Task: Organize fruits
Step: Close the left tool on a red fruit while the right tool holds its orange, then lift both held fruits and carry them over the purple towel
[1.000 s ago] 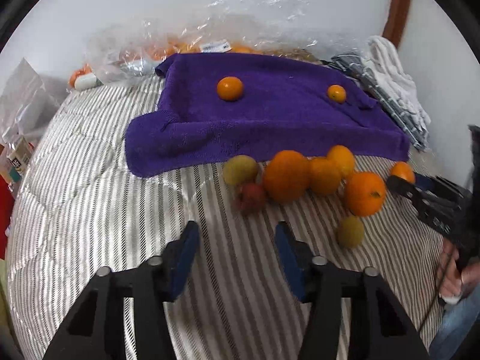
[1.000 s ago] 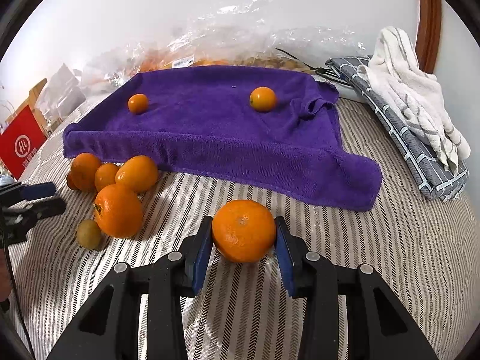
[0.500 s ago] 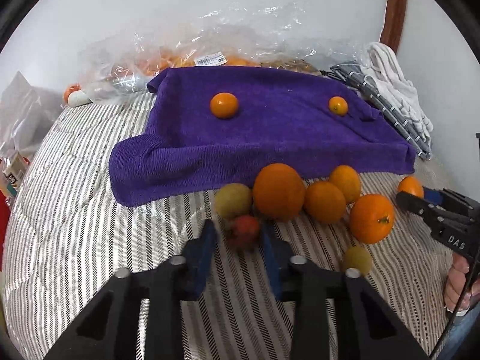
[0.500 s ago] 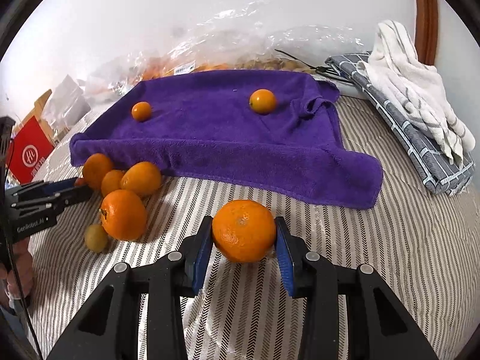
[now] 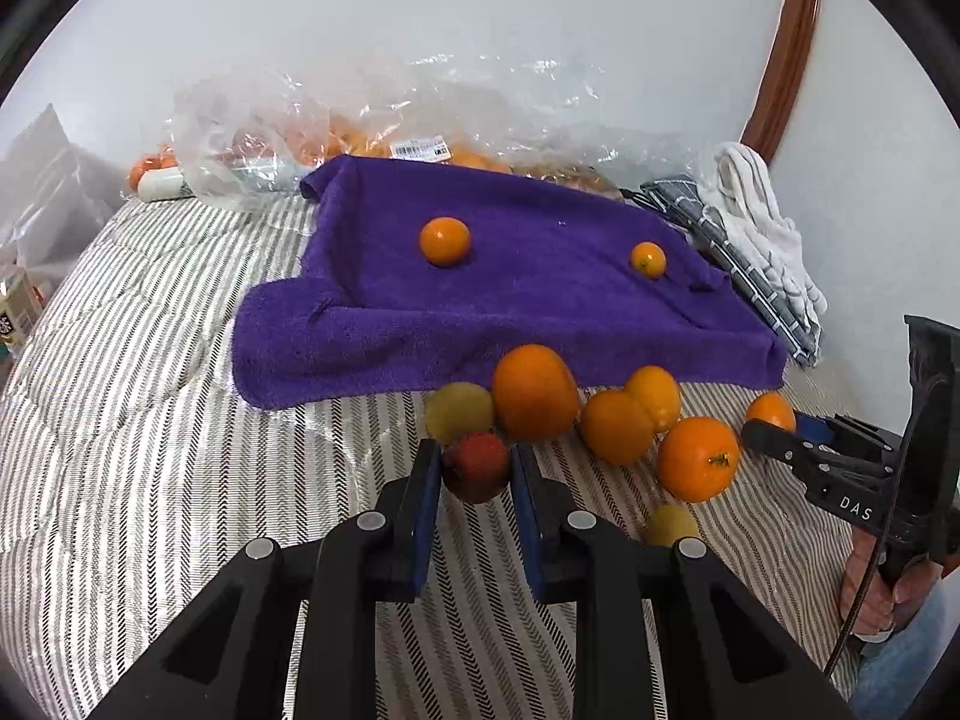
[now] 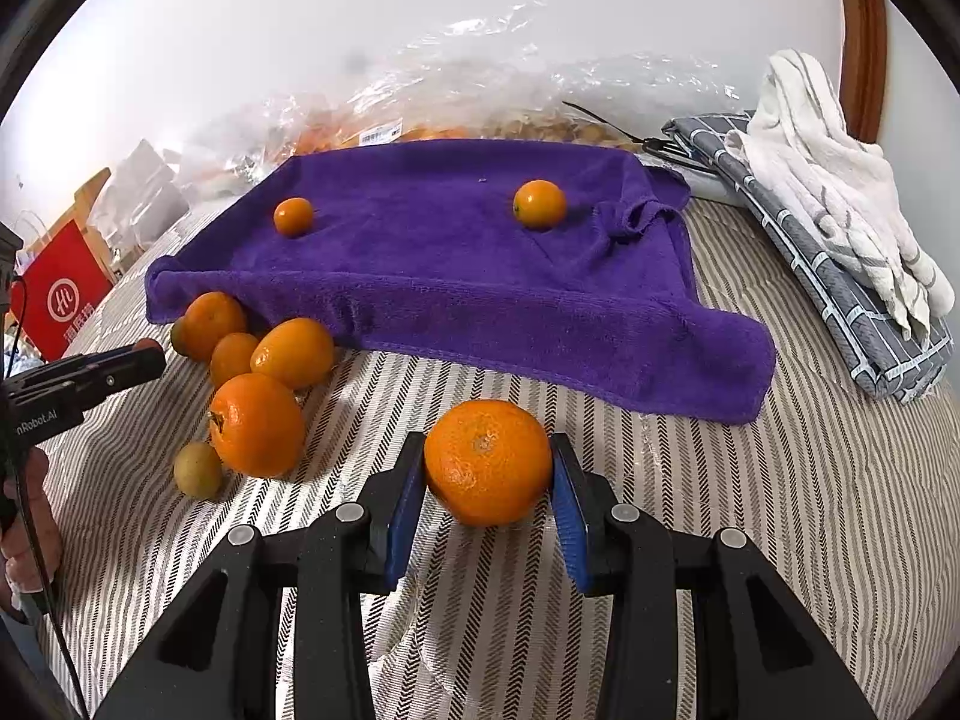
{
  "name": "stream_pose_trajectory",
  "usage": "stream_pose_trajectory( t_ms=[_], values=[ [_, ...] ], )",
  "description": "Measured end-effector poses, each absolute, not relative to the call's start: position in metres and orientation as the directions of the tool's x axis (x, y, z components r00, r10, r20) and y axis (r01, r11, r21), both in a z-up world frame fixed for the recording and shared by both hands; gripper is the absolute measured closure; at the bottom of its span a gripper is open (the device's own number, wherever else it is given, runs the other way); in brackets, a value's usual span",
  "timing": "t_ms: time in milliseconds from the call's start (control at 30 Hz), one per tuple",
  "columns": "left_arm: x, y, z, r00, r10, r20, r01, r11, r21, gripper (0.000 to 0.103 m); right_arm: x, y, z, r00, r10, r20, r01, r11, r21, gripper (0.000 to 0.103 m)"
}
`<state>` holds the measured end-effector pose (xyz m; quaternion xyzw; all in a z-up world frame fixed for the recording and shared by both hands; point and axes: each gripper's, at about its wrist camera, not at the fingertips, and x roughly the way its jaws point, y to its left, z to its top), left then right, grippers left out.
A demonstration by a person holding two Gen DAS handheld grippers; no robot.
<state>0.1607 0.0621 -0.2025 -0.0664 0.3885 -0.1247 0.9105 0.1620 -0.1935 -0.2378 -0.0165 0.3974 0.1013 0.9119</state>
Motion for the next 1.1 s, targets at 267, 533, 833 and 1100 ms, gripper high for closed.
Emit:
stream_pose_trajectory(
  t_ms=[267, 533, 833, 1100],
  values=[
    [0.154, 0.065, -0.198, 0.700, -0.257, -0.667, 0.158, 0.966, -0.207, 0.080, 0.160, -0.195, -0.235, 0.673, 0.187, -0.715, -0.210, 0.976, 0.058, 0.063],
    [0.152, 0.063, -0.195, 0.711, -0.256, -0.655, 0.160, 0.966, -0.204, 0.080, 0.158, -0.197, -0.234, 0.679, 0.200, -0.706, -0.209, 0.975, 0.074, 0.063],
    [0.151, 0.069, -0.193, 0.723, -0.256, -0.642, 0.136, 0.963, -0.232, 0.080, 0.157, -0.198, -0.233, 0.687, 0.207, -0.697, -0.201, 0.975, 0.092, 0.063],
    [0.150, 0.074, -0.191, 0.738, -0.250, -0.627, 0.117, 0.962, -0.246, 0.080, 0.156, -0.200, -0.231, 0.692, 0.217, -0.688, -0.205, 0.974, 0.102, 0.063]
  ],
)
